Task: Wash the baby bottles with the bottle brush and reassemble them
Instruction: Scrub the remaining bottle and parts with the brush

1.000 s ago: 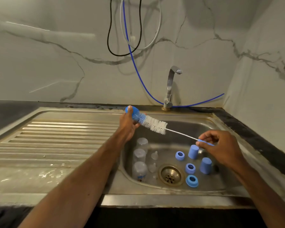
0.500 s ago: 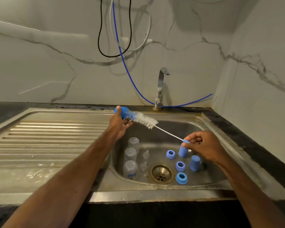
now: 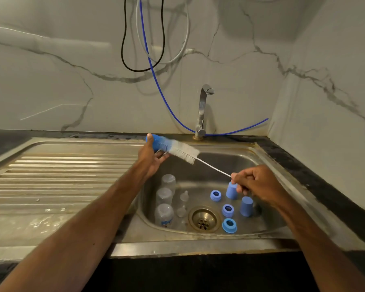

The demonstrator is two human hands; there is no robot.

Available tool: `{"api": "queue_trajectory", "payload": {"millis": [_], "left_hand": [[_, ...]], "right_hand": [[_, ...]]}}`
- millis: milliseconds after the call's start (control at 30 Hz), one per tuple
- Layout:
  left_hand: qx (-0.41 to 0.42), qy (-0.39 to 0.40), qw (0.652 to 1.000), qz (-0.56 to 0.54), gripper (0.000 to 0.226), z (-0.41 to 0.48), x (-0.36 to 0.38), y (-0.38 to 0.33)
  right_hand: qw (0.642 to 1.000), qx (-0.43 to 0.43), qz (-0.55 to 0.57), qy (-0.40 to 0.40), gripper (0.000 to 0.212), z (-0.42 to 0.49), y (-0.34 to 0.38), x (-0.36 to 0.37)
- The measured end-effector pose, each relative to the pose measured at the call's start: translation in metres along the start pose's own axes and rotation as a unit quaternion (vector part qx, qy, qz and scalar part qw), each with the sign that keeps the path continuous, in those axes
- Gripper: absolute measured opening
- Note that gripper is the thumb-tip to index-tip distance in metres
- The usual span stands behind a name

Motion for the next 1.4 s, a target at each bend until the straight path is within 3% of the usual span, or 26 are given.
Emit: {"api": "queue_trajectory", "payload": {"millis": [67, 133, 367, 467, 567, 700, 767, 867, 967, 1200, 1300, 1400], "left_hand": [[-0.006, 0.001, 1.0, 0.002, 0.053, 0.0, 0.001, 0.001], [-0.007, -0.005, 1.0, 0.006, 0.056, 0.0, 0.001, 0.0], [0.012, -0.016, 0.999, 0.027, 0.051, -0.001, 0.001, -0.003], [0.004, 0.004, 1.0, 0.028, 0.057, -0.001, -0.001, 0.001], [-0.002, 0.011, 1.0, 0.013, 0.064, 0.001, -0.005, 0.0], [0.013, 0.007, 0.999, -0.032, 0.057, 0.007, -0.003, -0.002], [0.013, 0.014, 1.0, -0.021, 0.044, 0.007, -0.001, 0.001], [0.002, 0.024, 1.0, -0.003, 0.041, 0.008, -0.001, 0.003], [0.009, 0.016, 1.0, 0.007, 0.053, 0.009, -0.002, 0.002], [0.025, -0.009, 0.999, 0.021, 0.051, 0.015, -0.009, -0.001], [0.018, 0.021, 0.999, 0.026, 0.043, 0.017, -0.009, 0.0], [0.016, 0.011, 1.0, 0.012, 0.051, 0.017, -0.009, -0.002]], "right_hand": [[0.998, 0.05, 0.003, 0.038, 0.043, 0.0, -0.004, 0.007], [0.994, 0.085, -0.002, 0.067, 0.047, 0.0, -0.006, 0.013], [0.999, -0.008, -0.034, -0.015, 0.014, -0.001, 0.0, -0.005], [0.997, 0.047, 0.001, 0.053, 0.037, -0.002, -0.001, 0.005], [0.992, 0.086, 0.016, 0.09, 0.044, -0.006, 0.005, 0.013], [1.0, -0.014, -0.007, 0.005, 0.017, -0.007, 0.01, 0.003], [0.999, -0.038, -0.021, -0.02, 0.016, -0.006, 0.011, -0.003], [0.999, 0.046, 0.006, 0.024, 0.041, -0.003, 0.003, 0.002], [0.989, 0.108, 0.009, 0.101, 0.047, -0.005, -0.001, 0.014], [0.999, -0.008, -0.031, 0.006, 0.01, -0.004, 0.006, -0.002], [0.996, 0.034, -0.009, 0.081, 0.032, -0.007, 0.005, 0.007], [0.989, 0.059, 0.016, 0.134, 0.044, -0.009, 0.006, 0.016]]}}
Point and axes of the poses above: each hand's wrist, its own z-axis towards the middle knuckle, its own x-axis out of the palm, y = z × x, the point moved 4 cm from there along z, towards the middle knuckle, and after that the axes turned 1 degree about -y, right-handed, at the moved point
